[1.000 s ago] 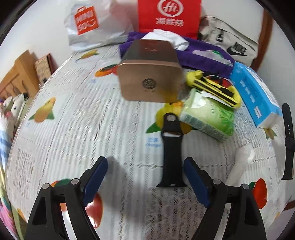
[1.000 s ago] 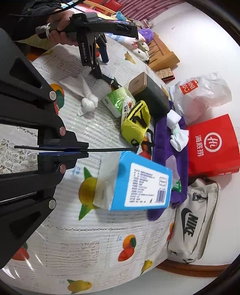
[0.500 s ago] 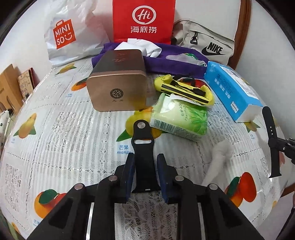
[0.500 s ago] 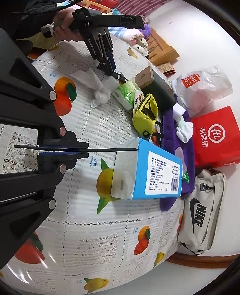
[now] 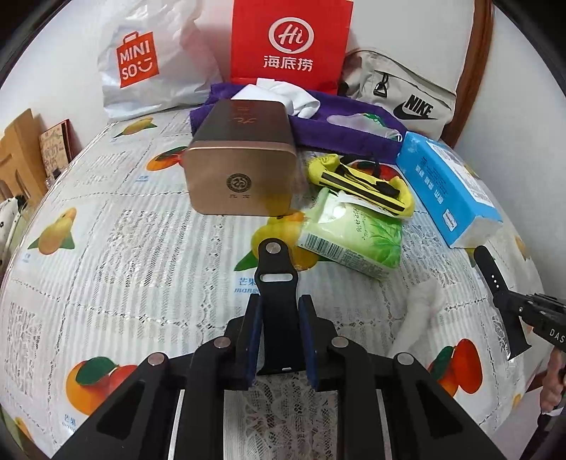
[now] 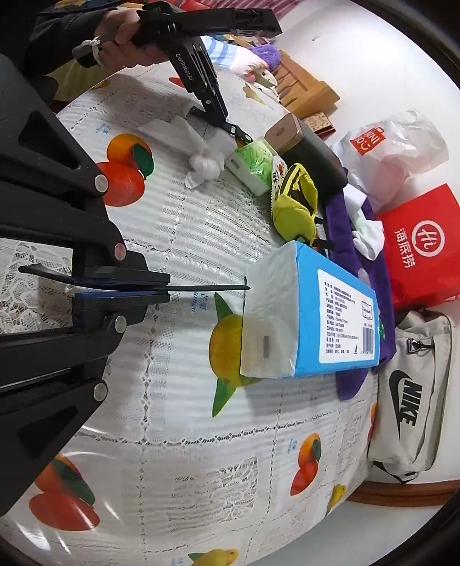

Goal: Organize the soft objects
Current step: 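Carry both black watch straps in both tools over the purple towel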

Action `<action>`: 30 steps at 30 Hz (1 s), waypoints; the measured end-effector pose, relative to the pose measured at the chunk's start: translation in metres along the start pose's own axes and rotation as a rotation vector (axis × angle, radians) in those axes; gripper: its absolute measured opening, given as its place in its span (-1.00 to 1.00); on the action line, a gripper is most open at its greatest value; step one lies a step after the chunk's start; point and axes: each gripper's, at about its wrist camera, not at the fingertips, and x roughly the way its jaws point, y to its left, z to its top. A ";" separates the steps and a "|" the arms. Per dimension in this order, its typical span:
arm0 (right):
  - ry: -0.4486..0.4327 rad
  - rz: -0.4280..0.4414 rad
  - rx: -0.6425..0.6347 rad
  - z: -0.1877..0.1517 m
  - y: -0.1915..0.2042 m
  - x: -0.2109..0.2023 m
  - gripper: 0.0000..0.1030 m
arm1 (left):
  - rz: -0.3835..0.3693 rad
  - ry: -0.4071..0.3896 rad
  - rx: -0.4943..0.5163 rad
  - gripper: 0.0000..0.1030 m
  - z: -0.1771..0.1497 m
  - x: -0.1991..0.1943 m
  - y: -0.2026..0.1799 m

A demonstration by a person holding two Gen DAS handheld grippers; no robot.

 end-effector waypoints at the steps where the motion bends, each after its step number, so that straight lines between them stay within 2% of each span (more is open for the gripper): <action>1: -0.003 -0.001 -0.002 0.000 0.001 -0.002 -0.94 | 0.004 -0.003 0.000 -0.61 0.001 -0.002 0.000; 14: -0.036 0.008 -0.043 0.014 0.013 -0.025 -0.94 | 0.005 -0.054 0.000 -0.62 0.019 -0.033 0.005; 18: -0.034 0.011 -0.052 0.016 0.016 -0.024 -0.94 | 0.006 -0.017 -0.004 -0.62 0.017 -0.024 0.008; 24: -0.022 0.010 -0.056 0.012 0.017 -0.019 -0.94 | 0.039 0.083 -0.016 -0.59 0.000 0.001 0.014; 26: -0.018 0.009 -0.057 0.011 0.016 -0.017 -0.94 | 0.042 0.070 0.002 -0.51 -0.003 -0.001 0.012; 30: -0.006 0.012 -0.056 0.011 0.016 -0.012 -0.94 | 0.071 0.043 0.032 -0.51 -0.006 0.002 0.006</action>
